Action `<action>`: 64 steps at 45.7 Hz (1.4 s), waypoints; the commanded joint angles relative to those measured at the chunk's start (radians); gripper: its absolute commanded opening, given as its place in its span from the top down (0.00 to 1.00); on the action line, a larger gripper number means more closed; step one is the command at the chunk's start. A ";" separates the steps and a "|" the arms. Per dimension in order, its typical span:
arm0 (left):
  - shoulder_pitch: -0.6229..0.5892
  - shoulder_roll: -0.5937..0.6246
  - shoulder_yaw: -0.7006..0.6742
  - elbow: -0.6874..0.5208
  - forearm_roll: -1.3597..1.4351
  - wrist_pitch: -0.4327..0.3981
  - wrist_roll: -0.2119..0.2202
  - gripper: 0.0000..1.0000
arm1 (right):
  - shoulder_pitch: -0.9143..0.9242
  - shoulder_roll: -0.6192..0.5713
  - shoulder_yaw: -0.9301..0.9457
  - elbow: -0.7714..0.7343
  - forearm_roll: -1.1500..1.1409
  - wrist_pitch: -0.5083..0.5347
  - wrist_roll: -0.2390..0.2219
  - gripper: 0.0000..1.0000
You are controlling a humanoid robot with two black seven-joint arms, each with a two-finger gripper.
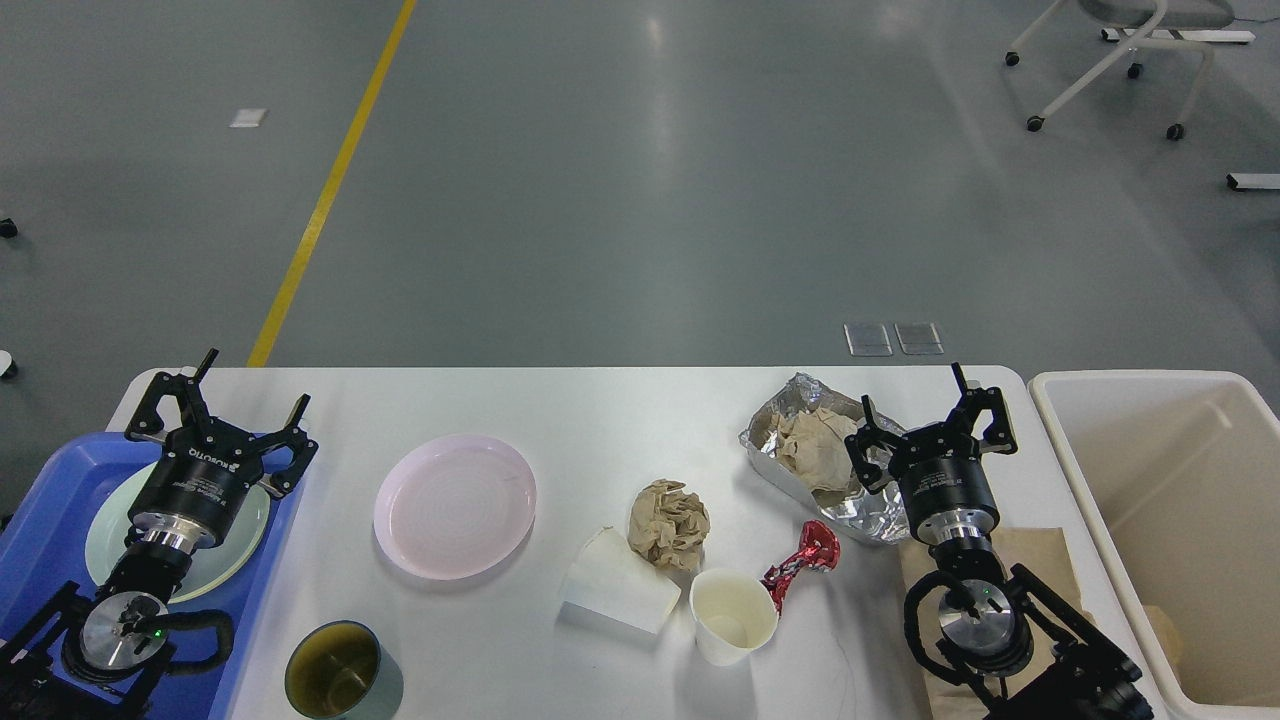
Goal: Tidy desktop
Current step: 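Raise the left gripper and move it over the dark green cup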
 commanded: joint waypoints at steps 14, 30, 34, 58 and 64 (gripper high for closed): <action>0.023 0.000 -0.005 0.001 -0.014 -0.002 0.000 0.03 | 0.000 -0.001 0.000 0.000 0.000 0.000 0.000 0.00; 0.000 0.049 0.008 -0.017 -0.003 0.015 0.002 0.03 | 0.000 0.000 0.000 0.000 0.000 0.000 0.000 0.00; -0.044 0.086 0.011 -0.008 0.000 0.017 0.005 0.03 | 0.000 0.000 0.000 0.000 0.000 0.000 0.000 0.00; -0.544 0.571 0.898 0.017 -0.008 0.003 -0.001 0.03 | 0.000 0.000 0.000 0.000 0.000 0.000 0.000 0.00; -0.831 0.589 1.299 0.015 -0.001 0.000 0.003 0.03 | 0.000 0.000 0.000 0.000 0.000 0.000 0.000 0.00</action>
